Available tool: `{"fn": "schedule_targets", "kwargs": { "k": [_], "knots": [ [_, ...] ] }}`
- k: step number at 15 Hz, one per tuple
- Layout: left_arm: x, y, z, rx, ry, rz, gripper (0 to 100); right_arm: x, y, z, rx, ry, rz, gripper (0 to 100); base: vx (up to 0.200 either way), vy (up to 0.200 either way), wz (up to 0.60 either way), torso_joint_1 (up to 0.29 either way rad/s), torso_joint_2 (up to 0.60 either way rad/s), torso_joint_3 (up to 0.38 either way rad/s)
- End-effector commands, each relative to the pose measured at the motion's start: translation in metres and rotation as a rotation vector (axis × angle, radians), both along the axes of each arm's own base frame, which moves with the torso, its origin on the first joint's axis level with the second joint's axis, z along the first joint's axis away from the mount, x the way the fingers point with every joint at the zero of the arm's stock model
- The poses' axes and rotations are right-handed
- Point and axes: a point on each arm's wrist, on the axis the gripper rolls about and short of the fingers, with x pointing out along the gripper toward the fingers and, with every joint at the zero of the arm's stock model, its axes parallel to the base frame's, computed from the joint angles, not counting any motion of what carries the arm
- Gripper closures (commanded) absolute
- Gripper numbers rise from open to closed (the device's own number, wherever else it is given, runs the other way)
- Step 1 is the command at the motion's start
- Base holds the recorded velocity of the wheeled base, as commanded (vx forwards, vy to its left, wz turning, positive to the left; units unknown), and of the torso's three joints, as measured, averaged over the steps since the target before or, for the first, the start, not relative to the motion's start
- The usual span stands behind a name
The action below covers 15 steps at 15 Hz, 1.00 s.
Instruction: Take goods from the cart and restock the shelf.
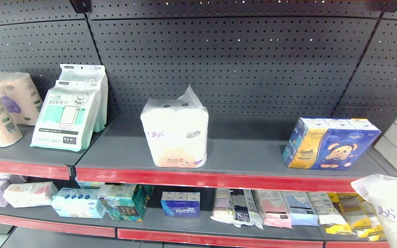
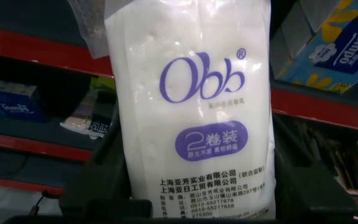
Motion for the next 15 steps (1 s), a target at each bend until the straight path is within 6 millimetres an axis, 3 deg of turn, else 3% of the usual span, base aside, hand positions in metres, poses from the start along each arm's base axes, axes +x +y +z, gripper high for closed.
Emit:
{"fn": "schedule_targets", "kwargs": {
  "k": [1,7,8,11,15],
  "knots": [
    [-0.007,0.001,-0.017,-0.001,-0.036,0.007,0,0.002,0.0,0.0,0.002,0.013,0.01,100,0.0,0.0,0.0,0.0,0.0,0.0],
    [-0.011,0.002,-0.019,0.074,-0.102,-0.006,0,0.004,0.002,0.004,0.038,0.002,0.079,100,0.0,0.0,0.0,0.0,0.0,0.0],
    [-0.011,0.002,-0.027,0.078,-0.101,0.005,0,0.002,0.002,0.006,0.043,-0.013,0.079,100,0.0,0.0,0.0,0.0,0.0,0.0],
    [-0.009,0.003,-0.02,0.0,-0.161,0.073,0,0.001,0.002,0.014,0.036,-0.042,0.078,100,0.0,0.0,0.0,0.0,0.0,0.0],
    [-0.003,0.006,-0.033,-0.063,-0.115,0.238,0,-0.002,0.002,0.016,0.02,-0.062,0.074,100,0.0,0.0,0.0,0.0,0.0,0.0]
  ]
}}
